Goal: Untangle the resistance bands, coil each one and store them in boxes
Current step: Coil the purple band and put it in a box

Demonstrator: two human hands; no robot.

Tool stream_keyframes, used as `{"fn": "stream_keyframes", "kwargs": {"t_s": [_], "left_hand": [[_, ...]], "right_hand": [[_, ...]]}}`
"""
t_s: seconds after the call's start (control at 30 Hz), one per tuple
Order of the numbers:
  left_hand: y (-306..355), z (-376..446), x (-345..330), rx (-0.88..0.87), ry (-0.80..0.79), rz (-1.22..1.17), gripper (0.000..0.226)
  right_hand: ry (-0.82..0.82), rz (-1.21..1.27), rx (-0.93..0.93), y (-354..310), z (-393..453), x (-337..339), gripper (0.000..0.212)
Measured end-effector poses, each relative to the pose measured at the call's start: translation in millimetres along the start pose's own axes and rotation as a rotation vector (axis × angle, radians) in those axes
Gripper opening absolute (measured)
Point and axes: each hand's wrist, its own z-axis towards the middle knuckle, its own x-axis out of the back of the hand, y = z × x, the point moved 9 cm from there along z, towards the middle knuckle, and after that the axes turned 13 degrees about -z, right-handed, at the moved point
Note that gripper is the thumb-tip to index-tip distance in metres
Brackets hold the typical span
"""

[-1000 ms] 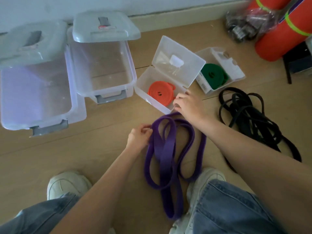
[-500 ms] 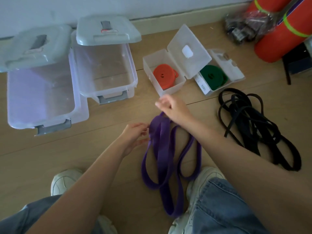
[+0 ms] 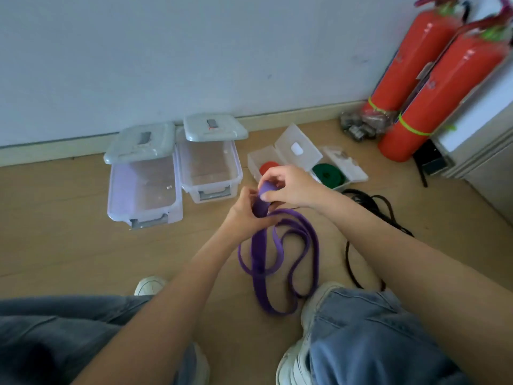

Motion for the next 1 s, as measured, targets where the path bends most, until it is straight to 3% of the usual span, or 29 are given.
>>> {"fn": "stream_keyframes", "kwargs": {"t_s": [0.13,0.2,0.3,0.4,0.47,0.53,0.6,0.67,0.73,0.8,0.87,0.93,1.0], "left_hand": [[70,-36,23,-0.261,0.164,-0.033,0.030],[84,-58,31,-0.269,0.150,0.026,0.017],[114,-88,42,-0.277,0.073,0.214,0.015],[195,-118,70,-0.439,0.100,0.283,0.014],[258,-139,90,-0.577,0.113,0.214,0.013],[293,-151,89,-0.598,0.000,0.267,0.017],[285,-149,75,-0.470,-0.126,0.593,0.020],[253,-140,71,-0.358,-0.174,0.826,0.019],[220,-131,74,-0.300,-0.218,0.812,0.017],[198,-123,78,-0.276,-0.256,0.764,0.014],[185,-115,84,-0.267,-0.262,0.686,0.015],[178,-106,93,-0.301,-0.195,0.592,0.018],[165,-98,102,-0.313,-0.118,0.533,0.026]], "right_hand": [[0.179,0.449,0.098,-64,-54,61,0.019],[0.292,0.710,0.155,-84,-79,90,0.021],[0.418,0.817,0.187,-94,-109,118,0.022],[0.512,0.637,0.121,-89,-127,137,0.019],[0.376,0.624,0.075,-92,-126,135,0.015],[0.236,0.526,0.054,-103,-119,131,0.019],[0.206,0.153,0.033,-114,-112,131,0.030],[0.180,0.075,0.059,-124,-107,127,0.044],[0.015,0.092,0.131,-138,-102,105,0.068],[-0.170,-0.197,0.155,-146,-94,65,0.080],[-0.214,-0.391,0.216,-151,-82,32,0.061],[-0.119,-0.429,0.293,-160,-72,24,0.028],[0.008,-0.420,0.311,-164,-67,34,0.023]]}}
